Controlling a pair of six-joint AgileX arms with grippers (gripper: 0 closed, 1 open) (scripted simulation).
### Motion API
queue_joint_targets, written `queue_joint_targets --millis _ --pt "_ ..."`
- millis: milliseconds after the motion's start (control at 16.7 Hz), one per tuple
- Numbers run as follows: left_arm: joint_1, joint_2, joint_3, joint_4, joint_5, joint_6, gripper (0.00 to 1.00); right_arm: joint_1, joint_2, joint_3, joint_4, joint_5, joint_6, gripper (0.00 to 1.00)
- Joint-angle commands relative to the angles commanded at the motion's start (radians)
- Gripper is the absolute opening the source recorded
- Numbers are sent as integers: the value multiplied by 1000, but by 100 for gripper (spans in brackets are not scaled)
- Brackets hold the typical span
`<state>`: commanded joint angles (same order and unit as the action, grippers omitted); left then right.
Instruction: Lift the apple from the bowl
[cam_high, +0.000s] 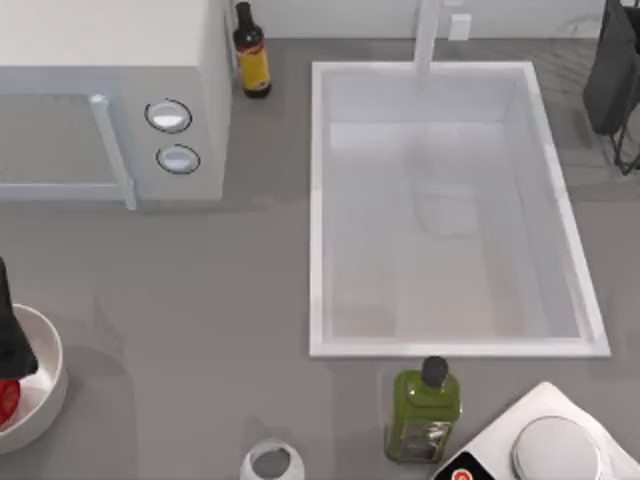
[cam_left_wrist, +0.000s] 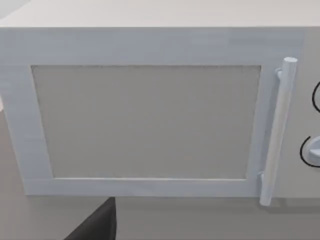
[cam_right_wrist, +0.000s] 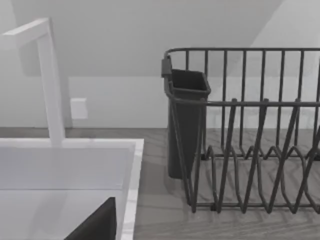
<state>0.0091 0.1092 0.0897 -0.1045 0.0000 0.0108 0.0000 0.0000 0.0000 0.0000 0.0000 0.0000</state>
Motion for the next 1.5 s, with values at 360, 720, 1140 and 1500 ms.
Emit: queue_joint_targets --millis 360,720,1140,1500 --pt "30 447 293 -351 0 35 100 0 0 0 0 0 0 100" --pt "63 971 617 -740 0 75 100 0 0 0 0 0 0 100" --pt "83 1281 814 -976 0 98 100 0 0 0 0 0 0 100" --pt "79 1282 811 -974 0 98 100 0 0 0 0 0 0 100"
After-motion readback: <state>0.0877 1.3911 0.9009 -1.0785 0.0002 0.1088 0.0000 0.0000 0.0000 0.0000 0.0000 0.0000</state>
